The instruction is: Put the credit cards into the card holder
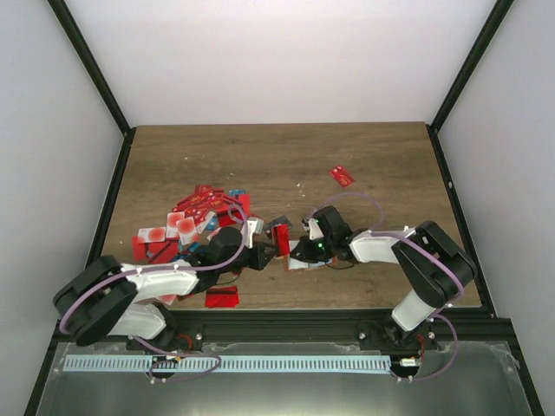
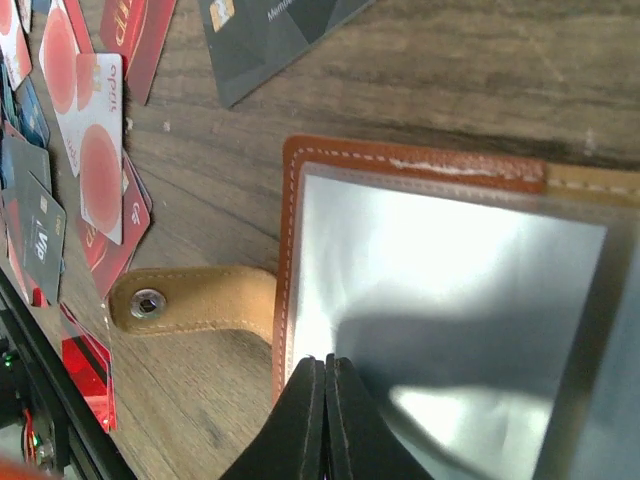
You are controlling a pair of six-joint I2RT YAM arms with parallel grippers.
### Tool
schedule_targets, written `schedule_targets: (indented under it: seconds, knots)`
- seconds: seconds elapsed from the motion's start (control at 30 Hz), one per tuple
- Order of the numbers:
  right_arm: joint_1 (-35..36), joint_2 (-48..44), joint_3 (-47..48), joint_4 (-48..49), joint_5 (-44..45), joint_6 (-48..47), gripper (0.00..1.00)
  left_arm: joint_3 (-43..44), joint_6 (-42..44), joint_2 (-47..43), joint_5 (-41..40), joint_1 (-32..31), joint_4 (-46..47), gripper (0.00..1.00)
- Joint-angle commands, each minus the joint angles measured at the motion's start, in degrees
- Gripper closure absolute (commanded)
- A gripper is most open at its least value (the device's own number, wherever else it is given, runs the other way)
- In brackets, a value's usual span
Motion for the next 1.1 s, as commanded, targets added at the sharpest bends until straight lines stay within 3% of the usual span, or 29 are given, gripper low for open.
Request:
schedule_targets:
  seconds: [0.0, 0.3, 0.53, 0.87, 1.07]
  knots:
    - [0.44, -1.26, -2.47, 1.64, 0.51, -0.06, 0.98, 4.34, -2.16, 6.97, 1.13, 0.66, 3.69, 0.96]
    - [0.40, -4.93, -3.87, 1.06, 0.02, -0.26, 0.97, 10.82, -6.20, 22.04, 4.30, 0.77, 8.07, 0.96]
    - [0.40, -7.49, -4.45, 0.62, 0.26, -0.06, 0.98, 13.04, -12.95, 30.65, 7.64, 0.69, 16.71, 0.96]
    - [-0.80, -13.41, -3.33, -4.31, 0.47, -1.38, 0.96, 12.19, -13.18, 32.18, 7.26, 0.59, 17.46, 0.96]
    - [-4.65, -18.43, -3.13, -10.87, 7.25, -4.57, 0.90, 12.19, -12.73, 31.75, 7.50, 0.52, 17.09, 0.96]
